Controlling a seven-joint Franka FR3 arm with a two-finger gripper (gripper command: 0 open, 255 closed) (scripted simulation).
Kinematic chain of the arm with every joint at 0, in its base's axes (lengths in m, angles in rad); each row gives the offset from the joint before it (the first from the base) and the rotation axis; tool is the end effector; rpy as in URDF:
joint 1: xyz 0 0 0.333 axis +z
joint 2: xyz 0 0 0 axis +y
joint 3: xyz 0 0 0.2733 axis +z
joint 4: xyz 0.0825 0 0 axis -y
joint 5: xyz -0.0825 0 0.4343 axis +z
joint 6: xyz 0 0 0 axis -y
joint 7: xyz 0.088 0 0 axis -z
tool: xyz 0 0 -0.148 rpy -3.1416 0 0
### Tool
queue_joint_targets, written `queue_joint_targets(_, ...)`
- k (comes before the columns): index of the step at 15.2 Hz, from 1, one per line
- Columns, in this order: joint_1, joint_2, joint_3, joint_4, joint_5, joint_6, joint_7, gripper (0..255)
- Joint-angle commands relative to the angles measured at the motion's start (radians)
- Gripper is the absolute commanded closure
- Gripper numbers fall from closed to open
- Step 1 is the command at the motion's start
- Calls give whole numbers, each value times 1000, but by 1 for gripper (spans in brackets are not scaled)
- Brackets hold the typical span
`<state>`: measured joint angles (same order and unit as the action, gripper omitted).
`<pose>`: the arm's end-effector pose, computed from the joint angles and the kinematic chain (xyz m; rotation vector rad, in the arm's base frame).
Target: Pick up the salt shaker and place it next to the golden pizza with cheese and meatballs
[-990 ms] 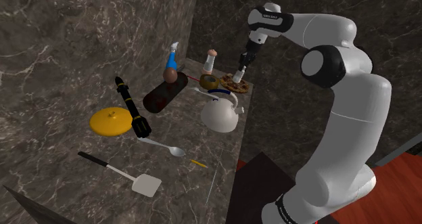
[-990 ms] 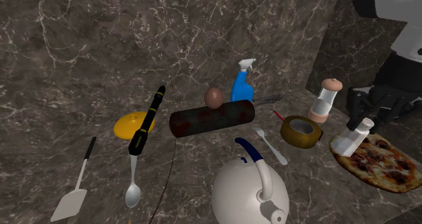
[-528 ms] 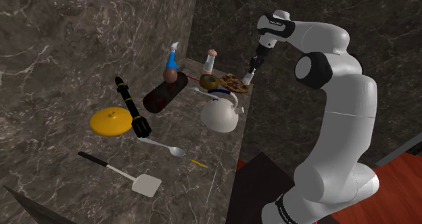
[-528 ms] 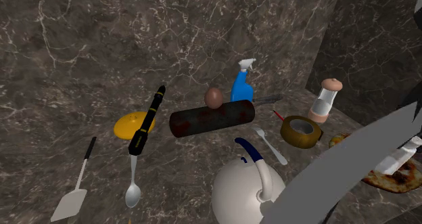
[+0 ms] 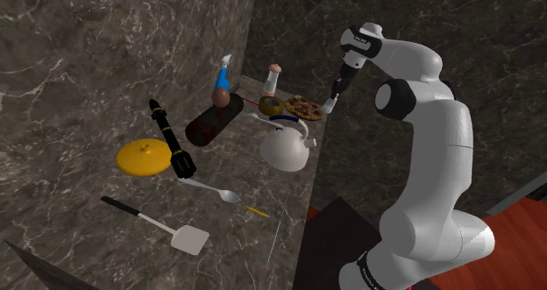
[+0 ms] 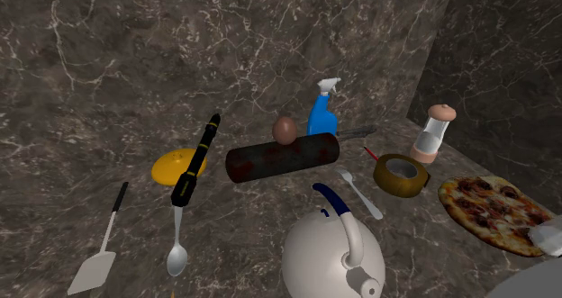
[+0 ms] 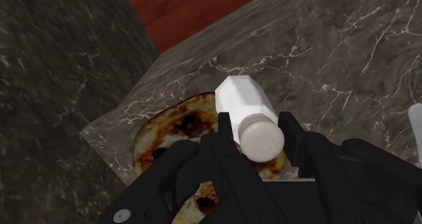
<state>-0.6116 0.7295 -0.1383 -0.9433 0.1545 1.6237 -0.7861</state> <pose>0.5942 -0.4820 0.3706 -3.0651 -0.0881 -0.0160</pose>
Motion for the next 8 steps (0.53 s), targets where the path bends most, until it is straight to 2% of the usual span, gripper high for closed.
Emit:
queue_joint_targets(1,4,-15,-1,-54,0,39,-4,255)
queue_joint_targets(8,11,-20,0,-156,1,136,-13,255)
